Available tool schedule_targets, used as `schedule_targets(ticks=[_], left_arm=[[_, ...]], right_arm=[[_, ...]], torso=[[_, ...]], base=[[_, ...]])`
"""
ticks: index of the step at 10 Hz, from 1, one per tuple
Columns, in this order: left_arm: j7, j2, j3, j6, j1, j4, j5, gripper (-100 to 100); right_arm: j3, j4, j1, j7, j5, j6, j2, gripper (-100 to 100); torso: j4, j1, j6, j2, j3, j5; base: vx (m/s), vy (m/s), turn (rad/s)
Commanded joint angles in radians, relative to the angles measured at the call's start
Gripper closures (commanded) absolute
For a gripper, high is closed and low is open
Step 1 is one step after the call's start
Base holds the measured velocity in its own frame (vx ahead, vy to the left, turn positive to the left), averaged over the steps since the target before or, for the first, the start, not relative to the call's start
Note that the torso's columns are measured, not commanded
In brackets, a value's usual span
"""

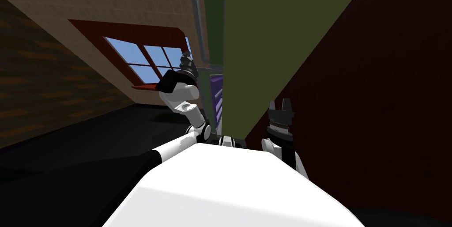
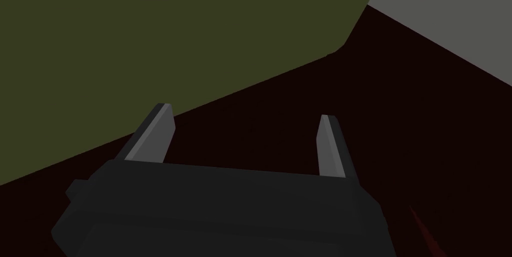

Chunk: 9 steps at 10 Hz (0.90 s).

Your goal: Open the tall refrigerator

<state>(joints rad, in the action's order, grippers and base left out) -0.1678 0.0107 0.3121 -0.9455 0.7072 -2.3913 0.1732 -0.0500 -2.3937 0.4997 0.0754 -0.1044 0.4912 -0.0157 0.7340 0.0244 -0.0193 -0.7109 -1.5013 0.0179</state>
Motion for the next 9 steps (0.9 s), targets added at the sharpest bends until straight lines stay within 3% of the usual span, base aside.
schedule_targets(ticks=[1,3,4,5,7,8,9], left_arm=[[0.002,0.001,0.017,-0.034,0.024,-0.009,0.010,-100],[0.005,0.000,0.029,-0.060,0.046,-0.014,0.015,-100],[0.003,-0.003,0.037,-0.060,0.027,-0.015,0.013,-100],[0.002,0.001,0.017,-0.034,0.024,-0.009,0.010,100],[-0.001,0.002,0.003,-0.003,-0.003,-0.003,0.003,100],[-0.001,-0.001,0.024,-0.024,-0.011,0.001,0.006,100],[0.008,0.000,0.022,-0.022,-0.013,0.014,-0.012,100]], right_arm=[[0.000,0.000,0.000,0.000,0.000,0.000,0.000,0],[0.000,0.000,0.000,0.000,0.000,0.000,0.000,0],[0.000,0.000,0.000,0.000,0.000,0.000,0.000,0],[0.000,0.000,0.000,0.000,0.000,0.000,0.000,0],[0.000,0.000,0.000,0.000,0.000,0.000,0.000,0],[0.000,0.000,0.000,0.000,0.000,0.000,0.000,0],[0.000,0.000,0.000,0.000,0.000,0.000,0.000,0]], torso=[[-0.002,-0.005,0.004,-0.003,0.003,-0.004],[0.001,-0.016,0.007,-0.005,0.005,-0.008],[0.001,-0.011,0.006,-0.005,0.006,-0.007],[-0.003,-0.008,0.007,-0.009,0.010,-0.009],[0.005,0.003,0.004,-0.014,0.011,0.000],[0.007,0.004,0.004,-0.017,0.013,0.002],[0.009,-0.004,0.008,-0.018,0.014,-0.001]], base=[[0.008,0.069,0.109],[0.060,0.091,0.033],[0.016,0.052,0.059],[-0.039,-0.023,-0.027],[-0.071,-0.086,-0.052],[-0.064,-0.032,0.050],[-0.021,0.179,0.031]])
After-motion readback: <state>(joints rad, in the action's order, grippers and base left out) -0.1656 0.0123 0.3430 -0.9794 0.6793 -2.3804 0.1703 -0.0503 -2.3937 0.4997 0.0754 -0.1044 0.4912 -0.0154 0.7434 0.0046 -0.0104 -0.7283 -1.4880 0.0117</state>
